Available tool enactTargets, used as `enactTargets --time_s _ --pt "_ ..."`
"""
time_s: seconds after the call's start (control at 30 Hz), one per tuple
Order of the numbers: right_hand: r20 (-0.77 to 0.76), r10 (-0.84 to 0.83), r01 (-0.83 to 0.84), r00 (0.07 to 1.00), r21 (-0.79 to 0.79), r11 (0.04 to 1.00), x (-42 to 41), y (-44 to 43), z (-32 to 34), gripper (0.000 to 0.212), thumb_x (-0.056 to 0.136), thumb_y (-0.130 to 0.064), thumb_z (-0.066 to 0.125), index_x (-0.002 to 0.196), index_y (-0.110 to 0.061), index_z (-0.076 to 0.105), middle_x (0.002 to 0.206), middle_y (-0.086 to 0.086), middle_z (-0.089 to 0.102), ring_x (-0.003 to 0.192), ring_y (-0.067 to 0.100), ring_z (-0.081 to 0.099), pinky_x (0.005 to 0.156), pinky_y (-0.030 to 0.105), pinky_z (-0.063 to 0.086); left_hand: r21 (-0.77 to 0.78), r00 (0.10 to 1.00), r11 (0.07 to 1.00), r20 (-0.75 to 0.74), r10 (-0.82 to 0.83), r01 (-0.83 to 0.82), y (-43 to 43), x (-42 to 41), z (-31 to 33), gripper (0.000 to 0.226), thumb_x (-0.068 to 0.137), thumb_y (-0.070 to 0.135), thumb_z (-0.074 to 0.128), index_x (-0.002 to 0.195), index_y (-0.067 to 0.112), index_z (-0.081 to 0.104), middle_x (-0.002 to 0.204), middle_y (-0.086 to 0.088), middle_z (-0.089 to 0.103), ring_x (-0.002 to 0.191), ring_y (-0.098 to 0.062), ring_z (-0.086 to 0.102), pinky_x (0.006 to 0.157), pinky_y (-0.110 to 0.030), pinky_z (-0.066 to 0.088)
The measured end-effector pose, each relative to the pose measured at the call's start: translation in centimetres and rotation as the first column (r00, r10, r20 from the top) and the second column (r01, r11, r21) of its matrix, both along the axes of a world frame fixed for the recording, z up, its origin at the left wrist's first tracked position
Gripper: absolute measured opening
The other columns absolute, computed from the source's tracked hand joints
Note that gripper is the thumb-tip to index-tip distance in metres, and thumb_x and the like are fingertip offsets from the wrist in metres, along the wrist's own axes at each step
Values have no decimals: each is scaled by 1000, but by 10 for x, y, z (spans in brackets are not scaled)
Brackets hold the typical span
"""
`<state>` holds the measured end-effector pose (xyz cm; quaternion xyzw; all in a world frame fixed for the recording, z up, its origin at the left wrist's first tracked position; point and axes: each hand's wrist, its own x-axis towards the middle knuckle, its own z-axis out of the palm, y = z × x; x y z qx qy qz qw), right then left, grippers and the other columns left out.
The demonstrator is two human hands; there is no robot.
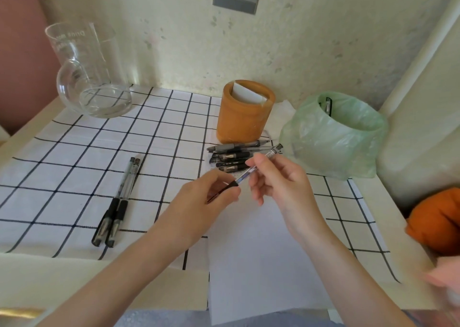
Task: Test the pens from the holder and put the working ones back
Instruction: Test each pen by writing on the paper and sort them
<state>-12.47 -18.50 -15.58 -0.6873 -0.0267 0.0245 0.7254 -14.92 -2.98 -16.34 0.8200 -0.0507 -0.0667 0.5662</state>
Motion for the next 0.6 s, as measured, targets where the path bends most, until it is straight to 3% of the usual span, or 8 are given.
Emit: enactTargets --time_s 0.1,0.23,0.3,0.37,0.47,0.6 --pt "-7 7 -8 1000 -20 1000 -1 0 2 18 90 -18 59 84 -1 62 57 6 58 45 19 50 42 26 40 39 997 996 26 -75 74 -3 -2 0 15 96 25 45 95 26 60 71 10 59 63 1 54 62 -13 45" --pt "-14 59 -60 998 -23 998 -3 -1 4 12 86 -15 64 77 -10 58 55 6 56 48 21 49 46 28 39 79 992 994 93 -81 74 -4 -5 2 22 98 26 39 98 33 60 74 22 61 71 -2 52 64 -15 40" --pt "-13 86 -86 996 -20 996 -3 -2 4 14 87 -16 63 75 -12 56 54 4 56 47 20 48 51 32 40 49 994 998 91 -52 47 -5 -5 1 24 97 26 40 98 38 62 80 15 64 77 -4 54 70 -14 40" --pt "-12 94 -94 996 -7 996 -3 -3 3 14 87 -17 61 75 -12 55 53 3 56 46 20 47 51 33 39 35 995 999 97 -35 31 -7 -5 1 25 97 27 41 95 37 63 71 14 59 73 -3 52 68 -11 39" --pt "-16 94 -93 995 15 996 -4 -6 3 14 84 -21 62 76 -13 54 52 4 55 45 18 49 51 31 39 15 996 999 77 -45 44 -10 -5 1 25 96 29 40 91 35 64 61 21 53 63 1 46 62 -9 38" --pt "-27 116 -115 993 24 993 -5 -10 4 17 78 -26 63 78 -12 54 52 2 54 50 18 52 42 22 35 -18 997 998 54 -57 58 -12 -3 -1 26 95 33 40 85 35 64 56 12 45 55 -2 40 54 -12 34"
